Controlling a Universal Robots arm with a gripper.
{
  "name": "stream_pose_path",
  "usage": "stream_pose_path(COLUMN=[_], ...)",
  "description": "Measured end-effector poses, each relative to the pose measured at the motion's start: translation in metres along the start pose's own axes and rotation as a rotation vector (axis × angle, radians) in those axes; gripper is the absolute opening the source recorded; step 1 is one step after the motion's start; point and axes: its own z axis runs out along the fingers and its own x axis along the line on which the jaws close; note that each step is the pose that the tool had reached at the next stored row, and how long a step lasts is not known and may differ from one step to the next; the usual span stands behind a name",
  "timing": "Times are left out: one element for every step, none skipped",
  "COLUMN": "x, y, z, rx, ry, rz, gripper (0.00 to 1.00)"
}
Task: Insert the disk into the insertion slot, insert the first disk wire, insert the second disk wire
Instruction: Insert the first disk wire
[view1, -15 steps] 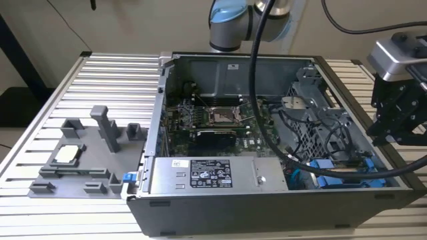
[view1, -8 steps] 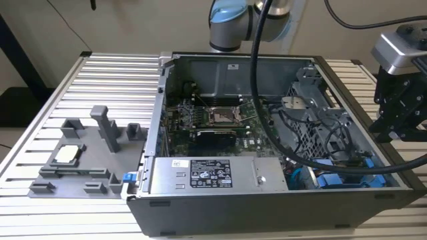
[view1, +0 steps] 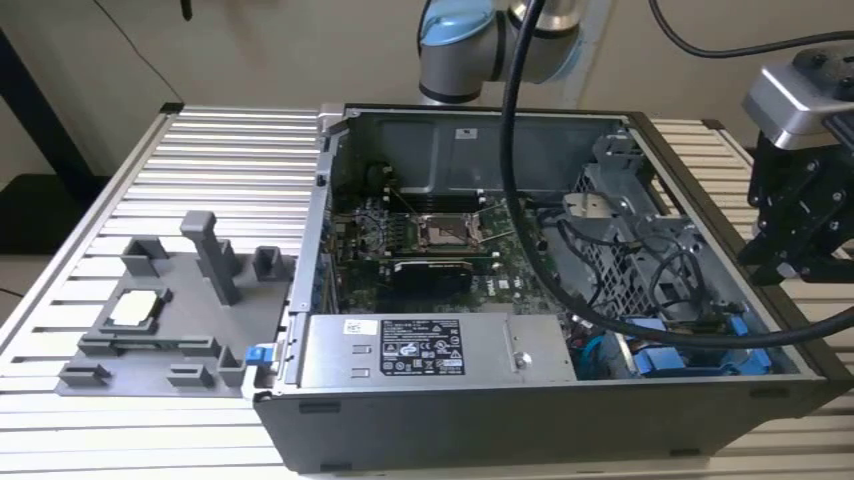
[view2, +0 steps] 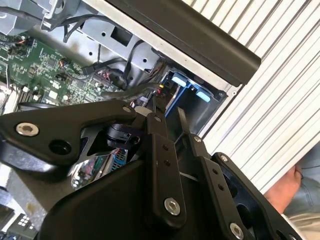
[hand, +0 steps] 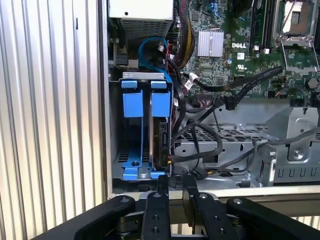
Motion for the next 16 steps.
stream_pose_path(x=[-0.0005, -0.0013, -0.0021, -0.0029, -0.0036, -0.0042, -0.0049, -0.0058, -0.007, -0.0085, -0.0104, -0.012, -0.0136, -0.0152, -0.0171, -0.019], y=[0.0, 0.0, 0.0001, 0.0001, 0.0001, 0.0004, 0.0008, 0.0014, 0.0023, 0.0034, 0.0047, 0.0059, 0.0072, 0.0088, 0.0107, 0.0127], z=[0.0, 0.0001, 0.0002, 0.0002, 0.0003, 0.0003, 0.0004, 0.0004, 0.0004, 0.0005, 0.0005, 0.0007, 0.0008, 0.0009, 0.0011, 0.0013], rx=[0.0, 0.0, 0.0, 0.0, 0.0, 0.0, 0.0001, 0.0001, 0.0001, 0.0002, 0.0002, 0.0003, 0.0003, 0.0003, 0.0003, 0.0004], ry=[0.0002, 0.0002, 0.0001, 0.0002, 0.0001, 0.0002, 0.0002, 0.0002, 0.0003, 0.0003, 0.0004, 0.0004, 0.0005, 0.0005, 0.0004, 0.0005], rz=[0.0, 0.0, 0.0, 0.0, 0.0, 0.001, 0.001, 0.001, 0.001, 0.001, 0.002, 0.002, 0.003, 0.003, 0.003, 0.004], gripper=[0.27, 0.27, 0.27, 0.27, 0.27, 0.27, 0.27, 0.27, 0.27, 0.27, 0.27, 0.27, 0.27, 0.27, 0.27, 0.27])
